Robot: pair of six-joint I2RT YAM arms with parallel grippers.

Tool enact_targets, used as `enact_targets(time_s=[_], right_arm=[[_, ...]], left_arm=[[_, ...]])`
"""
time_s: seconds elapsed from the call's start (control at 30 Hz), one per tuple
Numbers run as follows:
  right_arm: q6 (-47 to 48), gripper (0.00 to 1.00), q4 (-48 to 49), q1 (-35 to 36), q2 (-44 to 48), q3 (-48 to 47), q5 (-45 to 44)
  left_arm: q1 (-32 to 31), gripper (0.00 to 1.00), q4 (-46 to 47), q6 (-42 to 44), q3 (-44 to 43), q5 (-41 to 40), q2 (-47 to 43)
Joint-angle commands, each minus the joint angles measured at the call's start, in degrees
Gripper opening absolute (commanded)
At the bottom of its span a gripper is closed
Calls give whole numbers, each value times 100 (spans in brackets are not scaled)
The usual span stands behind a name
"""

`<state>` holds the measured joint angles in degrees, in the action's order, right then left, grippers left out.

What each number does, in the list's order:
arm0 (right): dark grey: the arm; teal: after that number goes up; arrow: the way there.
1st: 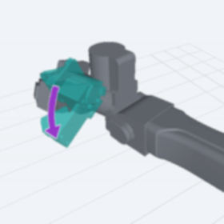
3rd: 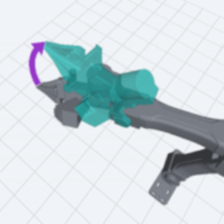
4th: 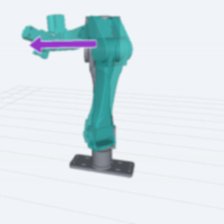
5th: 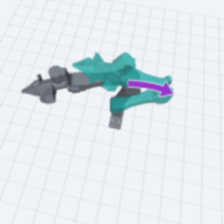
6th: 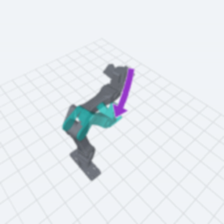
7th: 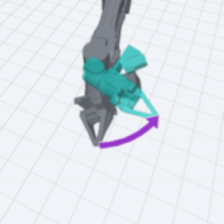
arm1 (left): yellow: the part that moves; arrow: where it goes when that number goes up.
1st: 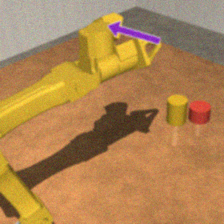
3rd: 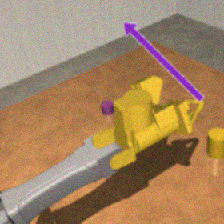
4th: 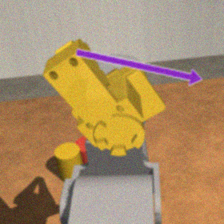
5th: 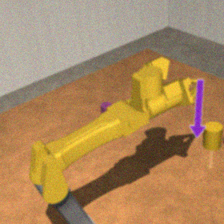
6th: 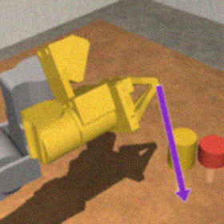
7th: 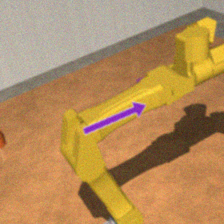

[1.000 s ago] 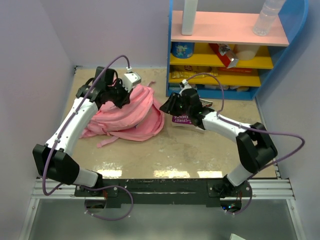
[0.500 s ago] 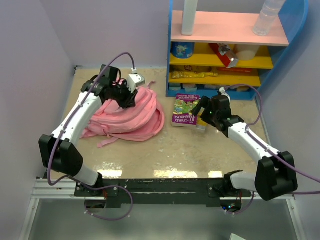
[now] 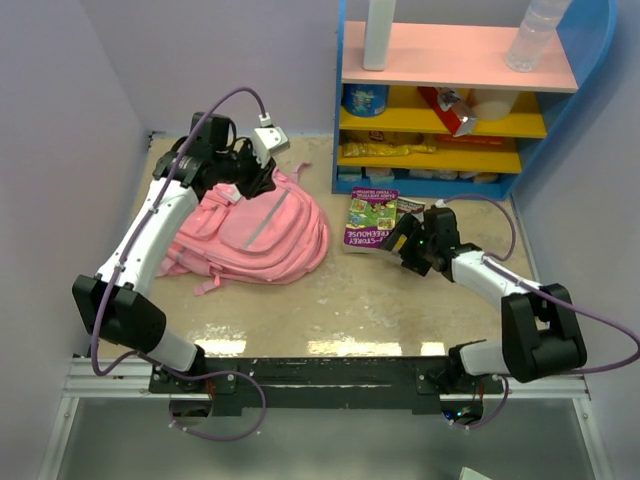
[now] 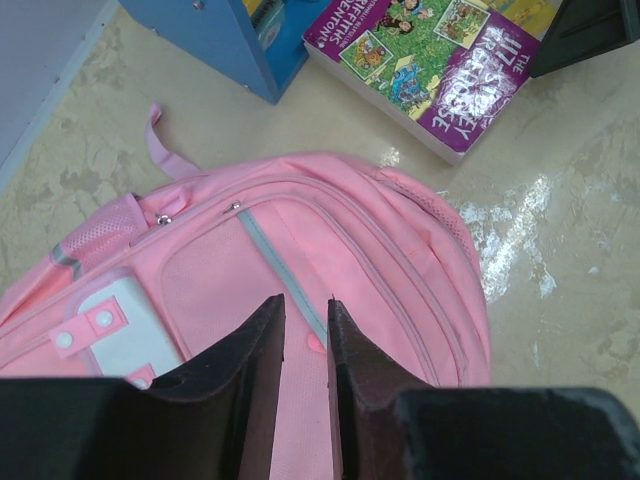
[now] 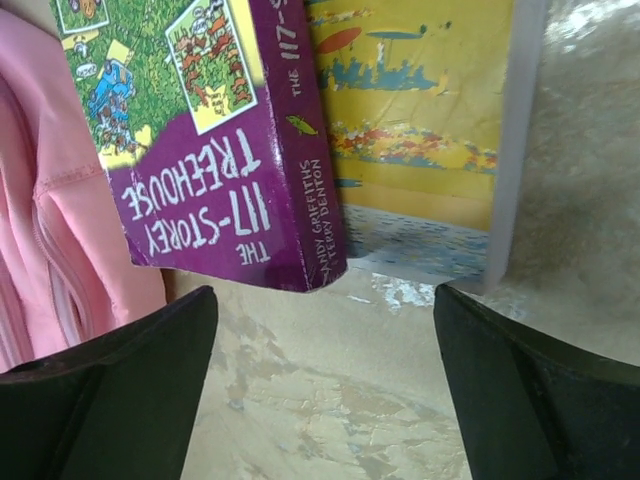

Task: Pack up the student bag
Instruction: Pick up the book from the center of the board.

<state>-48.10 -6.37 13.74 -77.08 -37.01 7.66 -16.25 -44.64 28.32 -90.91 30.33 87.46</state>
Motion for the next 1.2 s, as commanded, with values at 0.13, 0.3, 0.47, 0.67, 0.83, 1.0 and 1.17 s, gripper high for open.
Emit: enact_targets(time_s=[0.13, 0.3, 0.47, 0.67, 0.83, 1.0, 1.17], right_arm=[[-1024, 86, 1805, -20, -448, 387, 983], [-1745, 82, 2175, -20, -124, 721, 423], [-2177, 76, 2684, -20, 193, 924, 245], [-2196, 73, 2441, 24, 542, 1029, 229], [-1695, 76, 1834, 15, 791, 767, -10], [-1221, 78, 1331, 6, 353, 292, -352], [-983, 78, 1472, 6, -333, -16, -415]], left_arm=[[-10, 28, 193, 86, 232, 167, -212], [-10, 28, 219, 139, 346, 123, -212], [-10, 28, 272, 122, 697, 289, -203], [-352, 29, 754, 201, 1936, -18, -414], [-782, 71, 1027, 192, 2455, -123, -642], [-1407, 83, 1229, 210, 2718, -570, -695], [-1898, 100, 1765, 192, 3210, -1387, -686]])
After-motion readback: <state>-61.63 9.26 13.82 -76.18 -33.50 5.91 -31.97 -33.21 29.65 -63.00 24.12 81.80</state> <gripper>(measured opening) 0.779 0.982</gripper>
